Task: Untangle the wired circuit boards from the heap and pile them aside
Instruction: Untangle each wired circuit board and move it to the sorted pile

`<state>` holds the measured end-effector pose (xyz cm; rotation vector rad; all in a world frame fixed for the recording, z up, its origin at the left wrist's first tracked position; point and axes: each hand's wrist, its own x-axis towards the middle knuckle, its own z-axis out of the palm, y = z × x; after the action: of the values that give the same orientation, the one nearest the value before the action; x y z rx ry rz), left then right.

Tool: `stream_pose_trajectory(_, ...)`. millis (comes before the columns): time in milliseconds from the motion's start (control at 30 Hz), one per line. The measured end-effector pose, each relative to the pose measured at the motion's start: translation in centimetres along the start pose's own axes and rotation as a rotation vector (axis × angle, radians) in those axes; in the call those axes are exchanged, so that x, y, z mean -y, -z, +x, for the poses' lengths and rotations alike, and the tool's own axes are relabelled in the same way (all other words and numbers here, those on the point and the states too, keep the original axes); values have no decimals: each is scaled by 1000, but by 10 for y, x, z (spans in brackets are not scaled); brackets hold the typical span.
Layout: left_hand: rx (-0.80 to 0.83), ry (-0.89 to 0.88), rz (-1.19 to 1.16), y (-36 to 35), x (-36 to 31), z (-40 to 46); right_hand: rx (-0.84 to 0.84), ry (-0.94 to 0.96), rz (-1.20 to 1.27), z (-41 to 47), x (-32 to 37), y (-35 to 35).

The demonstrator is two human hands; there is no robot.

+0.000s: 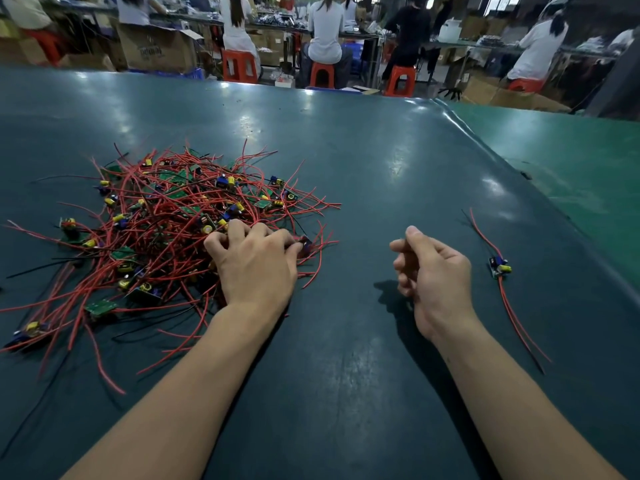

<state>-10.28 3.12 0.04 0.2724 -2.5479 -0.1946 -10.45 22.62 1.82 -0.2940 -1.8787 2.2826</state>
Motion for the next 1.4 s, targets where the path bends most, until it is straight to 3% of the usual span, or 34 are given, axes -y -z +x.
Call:
stream_pose_trajectory(100,-336,-64,-223,8,-2,0,115,14,-67,-3,0,-2)
stream_pose_trajectory(167,-543,-228,-346,13,-5,0,285,-21,-47,-8,0,-7)
stream_pose_trajectory(267,-523,-566,-487,16,-12,-2,469,-131,59,-13,0,-13)
stream_pose_trajectory(333,-461,-646,-479,16,-15,-5,478,-121,55,-12,1,-11)
stream_pose_trajectory(433,-438,-607,-461,16,-15,-5,445,-83,36,-10,3,-7)
stream_pose_trajectory(567,-644,-403,-499,22,-14,-14,288,3,144,-8,3,-9)
stream_pose_trajectory(700,-705,-448,-485,24,-19,-21,164,16,313,-6,4,-10)
stream_pose_trajectory(767,-637,-430,-571,21,-20,-19,152,-39,446,-4,5,-9)
stream_pose_trajectory(933,-288,-88,-943,15,-21,-17,226,-104,548,-3,3,-10)
stream_pose_trajectory(1167,-39,-196,-989,13,-26,-18,326,-108,379,-13,-3,-19)
stream_pose_trajectory(1267,53,-117,-1062,11,-24,-15,346,51,194,-16,-10,-21)
stream_pose_trajectory(1400,158,64,-1337,11,-25,-10,436,552,-218,-17,-17,-18)
